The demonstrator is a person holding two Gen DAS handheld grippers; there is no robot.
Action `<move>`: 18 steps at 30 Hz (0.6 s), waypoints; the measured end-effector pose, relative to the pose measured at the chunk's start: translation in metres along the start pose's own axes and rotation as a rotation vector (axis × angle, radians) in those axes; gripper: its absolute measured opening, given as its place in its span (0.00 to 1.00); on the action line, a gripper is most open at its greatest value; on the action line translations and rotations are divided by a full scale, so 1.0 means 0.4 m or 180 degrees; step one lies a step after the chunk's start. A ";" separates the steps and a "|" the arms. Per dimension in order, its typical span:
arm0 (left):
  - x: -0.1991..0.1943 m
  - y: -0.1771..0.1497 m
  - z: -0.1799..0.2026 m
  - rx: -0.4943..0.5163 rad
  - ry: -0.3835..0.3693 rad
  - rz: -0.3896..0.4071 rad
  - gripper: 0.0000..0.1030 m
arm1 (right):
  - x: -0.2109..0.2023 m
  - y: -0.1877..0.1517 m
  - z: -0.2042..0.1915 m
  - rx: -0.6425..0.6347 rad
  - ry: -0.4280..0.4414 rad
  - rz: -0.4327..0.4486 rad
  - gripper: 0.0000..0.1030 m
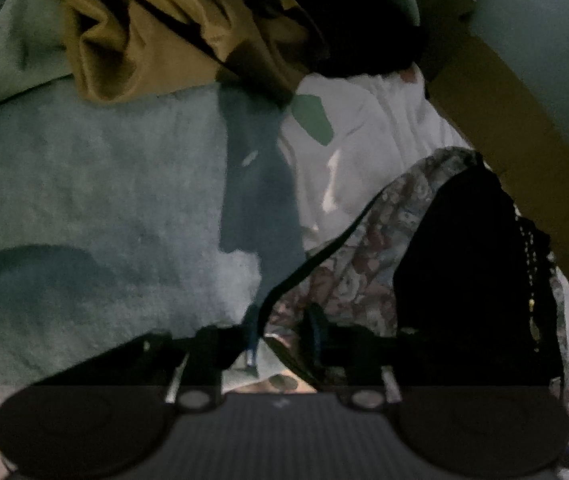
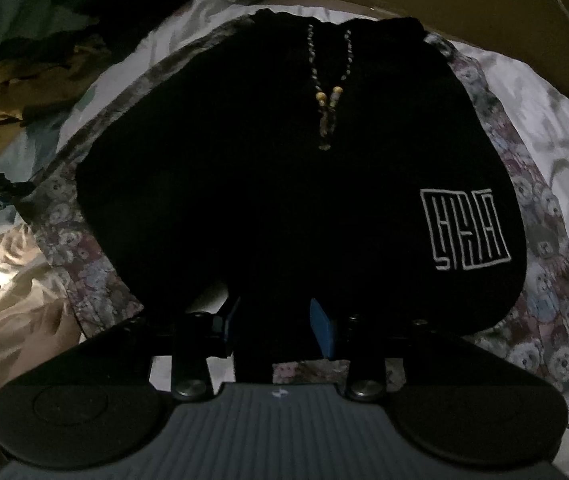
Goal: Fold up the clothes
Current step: 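Grasp the hoodie's bear-print edge with the left tool and lift it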
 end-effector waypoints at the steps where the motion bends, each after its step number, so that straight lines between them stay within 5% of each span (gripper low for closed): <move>1: -0.004 0.003 -0.002 -0.0017 -0.0010 0.0004 0.19 | -0.001 0.005 -0.006 -0.0012 0.0012 0.0007 0.43; 11: -0.032 0.018 -0.018 -0.0219 -0.0135 0.0019 0.15 | 0.006 0.097 -0.122 -0.0270 0.0265 0.0122 0.43; 18: -0.056 0.026 -0.027 -0.0538 -0.0388 0.0003 0.12 | 0.058 0.155 -0.328 -0.0792 0.0619 0.0187 0.43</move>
Point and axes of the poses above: each gripper's, at about its wrist camera, not at the fingertips, and x roughly the way its jaws point, z to its right, y to its top, the point moved 5 cm from there along x, roughly the way its jaws point
